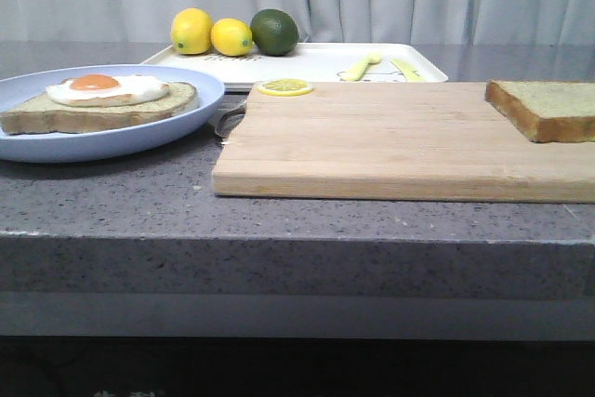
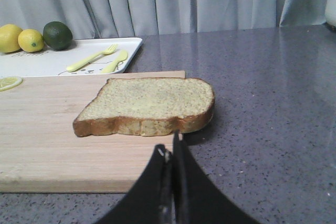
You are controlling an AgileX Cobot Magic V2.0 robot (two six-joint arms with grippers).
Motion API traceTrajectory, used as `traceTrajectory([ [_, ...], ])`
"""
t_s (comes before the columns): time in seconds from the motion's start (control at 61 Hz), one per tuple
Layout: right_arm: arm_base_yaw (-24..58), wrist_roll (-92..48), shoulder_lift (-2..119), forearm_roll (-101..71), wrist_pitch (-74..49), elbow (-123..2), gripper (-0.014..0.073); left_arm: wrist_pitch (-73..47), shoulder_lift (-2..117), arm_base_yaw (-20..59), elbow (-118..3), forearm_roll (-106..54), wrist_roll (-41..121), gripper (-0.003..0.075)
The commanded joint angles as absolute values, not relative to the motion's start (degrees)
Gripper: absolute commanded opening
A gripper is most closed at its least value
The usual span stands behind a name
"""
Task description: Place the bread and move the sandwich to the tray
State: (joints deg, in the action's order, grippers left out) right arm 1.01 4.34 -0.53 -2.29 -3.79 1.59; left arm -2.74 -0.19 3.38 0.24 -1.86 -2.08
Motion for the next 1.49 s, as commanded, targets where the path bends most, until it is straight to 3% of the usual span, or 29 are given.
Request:
traceTrajectory([
  [0.0, 0.7, 4.3, -1.6, -2.0, 0.5, 1.4, -0.0071, 2.1, -1.4, 3.8, 0.3, -2.0, -2.6, -0.0020],
  [1.165, 0.7, 4.3, -1.6, -2.0, 1.8, 1.1, -0.0071, 4.5, -1.4, 3.8, 0.2, -2.0, -2.6, -0.0020],
  [1.312, 0.7, 4.3, -1.6, -2.0, 0.5, -3.5, -0.0071, 8.2, -1.4, 3.8, -2.6, -2.0, -2.6, -0.0020],
  [1.477, 0.7, 4.3, -1.4, -2.0, -6.5, -14.1, -0.0071, 2.6, -0.9, 3.8, -12.3, -2.0, -2.6, -0.0020],
])
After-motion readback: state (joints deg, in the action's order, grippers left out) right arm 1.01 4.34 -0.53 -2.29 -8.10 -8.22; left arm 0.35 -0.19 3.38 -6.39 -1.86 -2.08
